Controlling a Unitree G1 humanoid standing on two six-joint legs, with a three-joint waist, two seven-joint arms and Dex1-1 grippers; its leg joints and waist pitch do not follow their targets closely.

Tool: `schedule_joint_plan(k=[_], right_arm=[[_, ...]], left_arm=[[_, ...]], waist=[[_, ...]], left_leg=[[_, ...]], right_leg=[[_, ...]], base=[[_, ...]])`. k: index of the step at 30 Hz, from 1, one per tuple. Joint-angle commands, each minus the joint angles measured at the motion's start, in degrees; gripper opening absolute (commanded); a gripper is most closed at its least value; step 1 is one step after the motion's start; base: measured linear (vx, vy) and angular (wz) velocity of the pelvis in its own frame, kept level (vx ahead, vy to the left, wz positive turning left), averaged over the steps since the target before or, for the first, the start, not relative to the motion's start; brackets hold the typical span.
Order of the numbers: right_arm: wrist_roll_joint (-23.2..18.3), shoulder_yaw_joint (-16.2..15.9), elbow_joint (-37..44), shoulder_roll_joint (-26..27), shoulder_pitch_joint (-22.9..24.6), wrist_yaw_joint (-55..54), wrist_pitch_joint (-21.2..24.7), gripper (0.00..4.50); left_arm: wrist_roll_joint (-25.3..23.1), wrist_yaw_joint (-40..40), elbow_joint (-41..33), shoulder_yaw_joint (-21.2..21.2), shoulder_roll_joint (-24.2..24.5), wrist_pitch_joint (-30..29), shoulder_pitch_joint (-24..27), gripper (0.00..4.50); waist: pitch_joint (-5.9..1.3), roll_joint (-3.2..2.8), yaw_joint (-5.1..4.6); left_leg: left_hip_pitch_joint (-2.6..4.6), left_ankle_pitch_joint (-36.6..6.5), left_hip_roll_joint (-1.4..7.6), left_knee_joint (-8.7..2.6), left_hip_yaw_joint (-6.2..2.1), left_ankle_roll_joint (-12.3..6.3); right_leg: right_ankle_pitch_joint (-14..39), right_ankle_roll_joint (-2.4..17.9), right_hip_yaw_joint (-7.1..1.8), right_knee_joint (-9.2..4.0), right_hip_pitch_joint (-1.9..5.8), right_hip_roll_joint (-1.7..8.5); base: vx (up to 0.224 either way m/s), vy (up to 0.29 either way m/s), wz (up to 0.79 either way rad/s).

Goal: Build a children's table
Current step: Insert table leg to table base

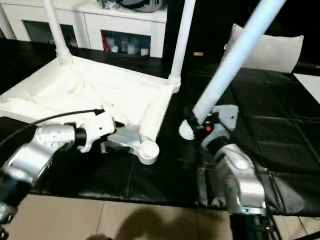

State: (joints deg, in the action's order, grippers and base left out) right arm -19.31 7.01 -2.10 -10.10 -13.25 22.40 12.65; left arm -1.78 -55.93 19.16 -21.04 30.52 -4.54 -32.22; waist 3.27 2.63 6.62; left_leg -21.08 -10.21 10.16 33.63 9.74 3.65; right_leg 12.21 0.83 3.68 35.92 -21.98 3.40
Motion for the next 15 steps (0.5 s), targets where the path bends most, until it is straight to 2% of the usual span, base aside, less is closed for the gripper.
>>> schedule_joint_plan(k=[1, 2, 3, 5, 6, 7, 10, 15], right_arm=[[0.5, 0.1, -0.4, -0.3, -0.4, 1.8, -4.2, 1.86], [1.2, -0.2, -1.0, -0.3, -0.5, 2.3, -6.7, 1.86], [1.9, -0.7, -1.2, -0.6, -0.4, 2.7, -7.8, 1.86], [1.7, -0.8, -0.8, -1.2, -0.1, 2.8, -4.6, 1.86], [1.2, -0.3, -0.6, -1.0, -0.1, 2.2, -3.3, 1.86], [1.2, -0.3, -0.6, -1.0, -0.1, 2.2, -3.3, 1.86], [-0.5, 0.3, -0.2, -1.1, 0.2, 2.5, -1.9, 1.86], [-1.5, 1.0, -1.0, -0.7, 0.5, 2.6, -2.3, 1.86]], left_arm=[[-1.2, -1.4, 5.0, -1.1, -0.9, 3.7, -2.9, 3.5], [-1.7, -2.1, 7.7, -1.7, -1.3, 5.2, -4.1, 3.41], [-2.2, -2.8, 9.8, -2.3, -1.5, 6.0, -5.1, 3.36], [-3.2, -4.2, 14.5, -3.2, -2.1, 8.3, -7.0, 3.2], [-3.7, -4.7, 17.2, -3.4, -2.7, 9.9, -8.1, 3.07], [-3.7, -4.7, 17.2, -3.4, -2.7, 9.9, -8.1, 2.97], [-5.0, -5.3, 23.6, -4.1, -4.0, 12.9, -10.4, 2.75], [-6.1, -5.2, 31.6, -4.1, -5.8, 16.1, -13.8, 2.3]], waist=[[-3.71, -1.09, 0.16], [-3.71, -1.03, 0.19], [-3.82, -1.39, 0.13], [-3.79, -1.19, 0.07], [-3.87, -1.29, 0.16], [-3.77, -1.24, 0.09], [-3.81, -1.3, 0.18], [-3.95, -1.43, 0.24]], left_leg=[[1.19, -12.4, 3.04, -4.33, -1.07, 2.3], [1.06, -12.1, 2.98, -4.3, -1.06, 2.23], [0.99, -11.3, 3.11, -4.26, -1.21, 2.34], [0.93, -10.2, 2.9, -4.18, -1.11, 1.63], [0.98, -10.1, 3.06, -4.17, -1.15, 1.44], [0.92, -10.1, 3.01, -4.18, -1.12, 1.24], [1.09, -11.2, 3.2, -4.18, -1.14, 1.2], [1.12, -10.7, 3.43, -4.15, -1.22, 0.95]], right_leg=[[5.7, 9.4, -3.31, -4.18, 2.27, 5.42], [5.5, 9.5, -3.34, -4.16, 2.35, 5.43], [3.6, 9.8, -3.31, -3.92, 2.46, 5.45], [2.3, 10.0, -3.33, -3.91, 2.64, 5.31], [2.2, 10.4, -3.34, -3.81, 2.7, 5.48], [2.5, 10.5, -3.34, -3.92, 2.63, 5.4], [4.5, 10.7, -3.36, -4.06, 2.65, 5.67], [1.9, 11.8, -3.32, -3.84, 2.62, 5.84]], base=[[0.0, 0.0, 0.0], [0.0, 0.0, 0.0], [0.0, 0.0, 0.0], [0.0, 0.0, 0.0], [0.0, 0.0, 0.0], [0.0, 0.0, 0.0], [0.0, 0.0, 0.0], [0.0, 0.0, 0.0]])
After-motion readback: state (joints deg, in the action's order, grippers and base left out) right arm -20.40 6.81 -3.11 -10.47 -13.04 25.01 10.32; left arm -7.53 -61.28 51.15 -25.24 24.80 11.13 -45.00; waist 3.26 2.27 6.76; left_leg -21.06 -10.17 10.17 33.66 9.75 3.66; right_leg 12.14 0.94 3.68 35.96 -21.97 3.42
